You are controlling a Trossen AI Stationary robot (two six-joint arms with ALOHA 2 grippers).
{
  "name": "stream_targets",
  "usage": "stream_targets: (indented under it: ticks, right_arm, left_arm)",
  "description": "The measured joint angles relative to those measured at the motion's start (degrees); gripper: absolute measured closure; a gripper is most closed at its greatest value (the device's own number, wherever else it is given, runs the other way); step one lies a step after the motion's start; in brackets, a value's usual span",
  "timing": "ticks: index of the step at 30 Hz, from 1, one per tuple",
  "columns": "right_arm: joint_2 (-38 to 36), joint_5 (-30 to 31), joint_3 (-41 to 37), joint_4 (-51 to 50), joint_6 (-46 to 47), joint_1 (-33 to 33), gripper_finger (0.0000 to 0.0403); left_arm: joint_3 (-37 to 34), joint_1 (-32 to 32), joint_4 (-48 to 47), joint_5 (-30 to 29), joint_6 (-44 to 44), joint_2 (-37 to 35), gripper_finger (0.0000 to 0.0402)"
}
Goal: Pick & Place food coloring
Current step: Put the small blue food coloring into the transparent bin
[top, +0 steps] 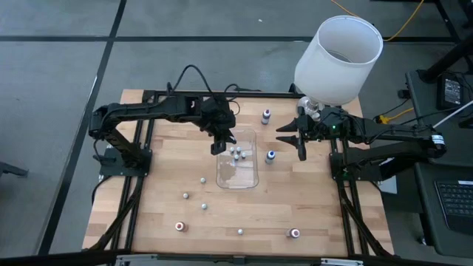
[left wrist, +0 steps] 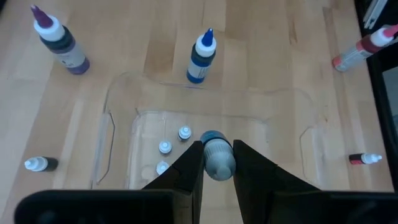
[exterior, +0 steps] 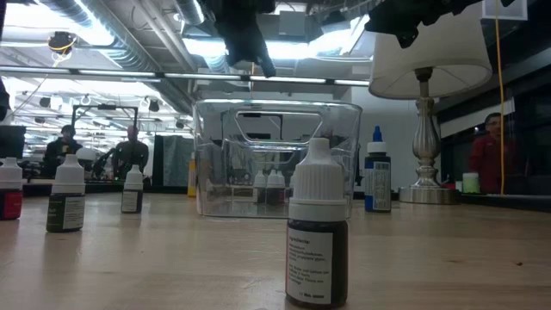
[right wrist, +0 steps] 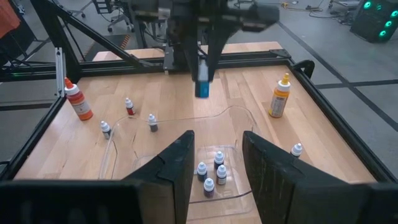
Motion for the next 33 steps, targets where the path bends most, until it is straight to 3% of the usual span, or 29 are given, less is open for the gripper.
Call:
stream_targets:
  ticks: [8,24,33]
  right_arm:
    - [0.0,0.0,0.0,0.0,0.0,0.0,0.0265]
    - [0.0,0.0,0.0,-0.9,-0.1,0.0,0.0265]
    - [0.0,0.0,0.0,-4.0,0.0,0.0,0.0265]
  left_arm:
    - [6.6,0.0,-1.7,0.2,1.3,6.0,0.0338]
    - [6.7,0.7,1.8,-0.4,3.8,20.8,0.0338]
    - [6.7,0.7,5.8,-3.4,6.7,23.5,0.0338]
